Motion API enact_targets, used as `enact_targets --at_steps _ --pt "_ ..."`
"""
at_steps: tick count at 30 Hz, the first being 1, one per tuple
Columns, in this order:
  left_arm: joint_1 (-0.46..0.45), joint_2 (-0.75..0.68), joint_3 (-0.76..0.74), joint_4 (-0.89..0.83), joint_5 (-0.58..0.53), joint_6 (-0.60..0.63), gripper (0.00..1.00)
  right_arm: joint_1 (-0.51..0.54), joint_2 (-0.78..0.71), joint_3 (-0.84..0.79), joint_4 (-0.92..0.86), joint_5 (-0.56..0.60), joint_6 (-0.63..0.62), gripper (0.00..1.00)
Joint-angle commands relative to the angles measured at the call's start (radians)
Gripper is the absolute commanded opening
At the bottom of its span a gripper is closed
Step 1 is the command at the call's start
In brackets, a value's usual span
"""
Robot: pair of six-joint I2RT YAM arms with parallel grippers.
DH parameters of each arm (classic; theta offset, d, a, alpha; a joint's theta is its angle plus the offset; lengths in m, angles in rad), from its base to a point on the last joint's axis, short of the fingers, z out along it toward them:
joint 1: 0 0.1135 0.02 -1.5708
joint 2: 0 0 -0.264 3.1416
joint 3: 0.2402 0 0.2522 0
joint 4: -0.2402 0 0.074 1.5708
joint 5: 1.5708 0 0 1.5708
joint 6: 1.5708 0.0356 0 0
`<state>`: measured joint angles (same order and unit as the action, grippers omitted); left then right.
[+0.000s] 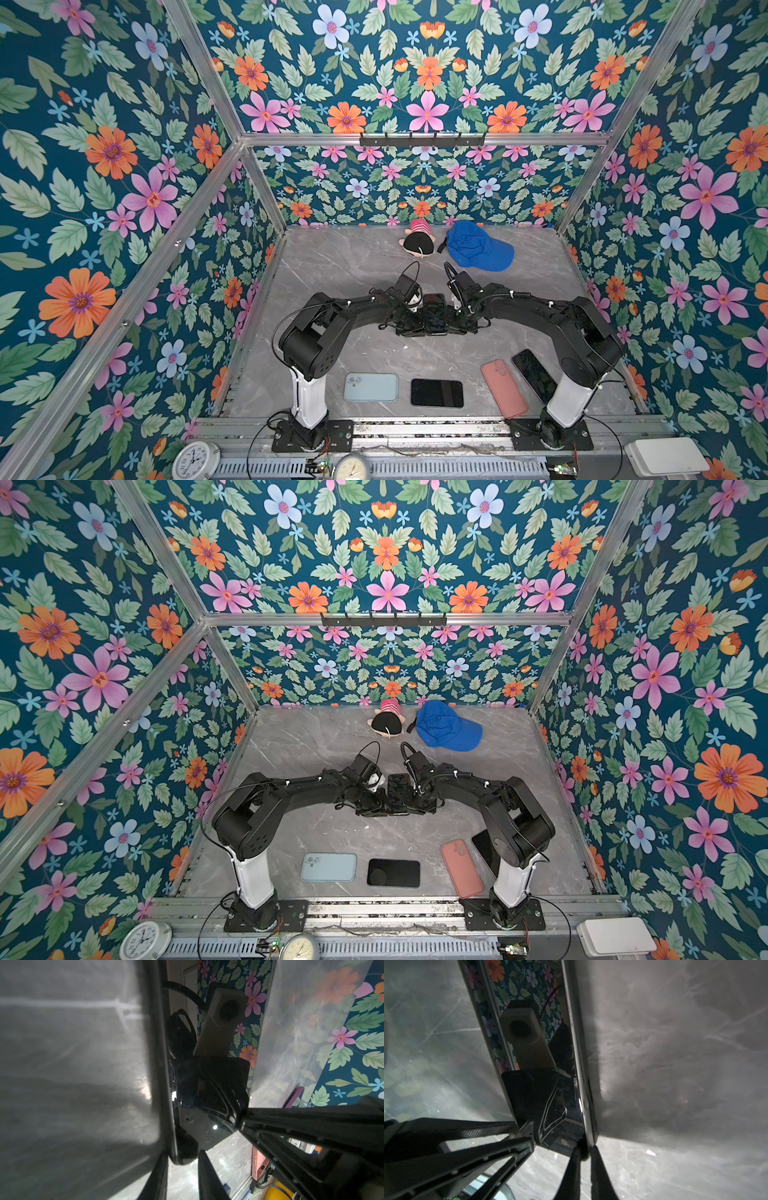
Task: Put the phone into the phone case
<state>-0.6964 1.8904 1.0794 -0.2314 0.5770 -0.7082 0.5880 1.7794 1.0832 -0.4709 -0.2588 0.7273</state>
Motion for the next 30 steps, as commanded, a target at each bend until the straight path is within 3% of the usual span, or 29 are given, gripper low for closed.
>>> enact_targets --at_steps 1,13,25,30 --pt "0.0 0.007 -0.004 0.015 0.003 -0.008 0.25 0.004 0.014 -0.014 0.022 -0.031 0.017 0.1" --pt "0.001 0.004 -0.015 0.049 0.015 -0.017 0.17 0.012 0.02 -0.019 0.039 -0.042 0.032 0.08" --pt "0.0 -0.013 -0.016 0.037 0.007 -0.017 0.17 0.012 -0.006 0.006 -0.015 0.012 0.006 0.08" --pt "0.002 -0.048 -0.009 0.007 -0.023 -0.016 0.21 0.006 -0.036 0.02 -0.054 0.061 -0.023 0.14"
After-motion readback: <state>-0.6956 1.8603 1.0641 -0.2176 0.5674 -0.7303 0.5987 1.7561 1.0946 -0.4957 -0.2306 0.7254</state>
